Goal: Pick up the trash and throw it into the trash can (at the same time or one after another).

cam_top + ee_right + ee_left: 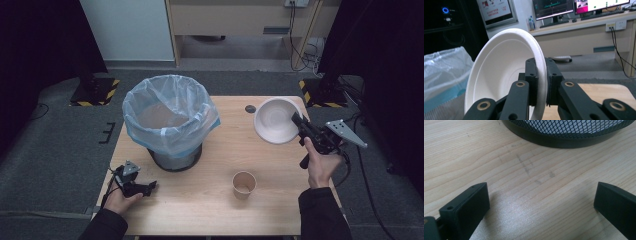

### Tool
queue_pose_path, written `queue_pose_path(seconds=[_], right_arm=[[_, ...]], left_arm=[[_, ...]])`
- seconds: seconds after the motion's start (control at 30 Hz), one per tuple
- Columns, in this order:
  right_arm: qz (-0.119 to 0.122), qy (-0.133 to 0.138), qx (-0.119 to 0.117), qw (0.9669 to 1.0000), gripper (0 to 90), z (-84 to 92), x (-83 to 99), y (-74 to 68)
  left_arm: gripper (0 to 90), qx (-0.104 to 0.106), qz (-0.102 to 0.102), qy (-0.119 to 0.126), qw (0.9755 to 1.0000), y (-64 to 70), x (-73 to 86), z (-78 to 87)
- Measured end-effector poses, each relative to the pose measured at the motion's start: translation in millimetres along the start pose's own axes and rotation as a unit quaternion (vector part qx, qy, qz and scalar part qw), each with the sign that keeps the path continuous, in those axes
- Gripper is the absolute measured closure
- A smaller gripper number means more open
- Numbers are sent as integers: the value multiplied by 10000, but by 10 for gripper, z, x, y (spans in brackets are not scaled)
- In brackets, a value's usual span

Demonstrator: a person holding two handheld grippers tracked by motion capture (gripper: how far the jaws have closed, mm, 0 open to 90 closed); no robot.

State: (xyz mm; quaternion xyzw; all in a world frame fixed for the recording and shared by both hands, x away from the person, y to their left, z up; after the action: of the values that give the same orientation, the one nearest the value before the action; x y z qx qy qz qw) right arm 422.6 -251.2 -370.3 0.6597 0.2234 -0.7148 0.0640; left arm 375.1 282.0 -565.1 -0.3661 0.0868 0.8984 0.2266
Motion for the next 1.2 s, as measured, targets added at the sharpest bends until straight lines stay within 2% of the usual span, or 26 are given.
queue_pose_path(seconds=[0.4,0.67,1.2], right_arm=[[18,368,-171,9992,832,-51,-308,-173],[95,578,-307,9978,831,-79,-550,-340],[239,736,-623,9951,832,-302,-833,-720]], left_arm=[[0,0,-1,-1,10000,0,0,0],[0,0,-1,-1,10000,0,0,0],[0,1,-1,-1,10000,0,0,0]])
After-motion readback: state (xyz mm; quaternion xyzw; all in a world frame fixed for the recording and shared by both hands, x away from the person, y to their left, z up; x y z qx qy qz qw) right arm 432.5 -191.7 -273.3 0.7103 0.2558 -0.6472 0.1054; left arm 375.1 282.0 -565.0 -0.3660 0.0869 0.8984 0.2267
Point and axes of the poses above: each handheld gripper's, and its own axes: z roughly backward along the jaws, x roughly out of its underside, y roughly to its right, the point moved 4 cm from there along -z, roughly forward along the jaws, and after that the axes turned 1 degree about -x, right-handed, at the moved point
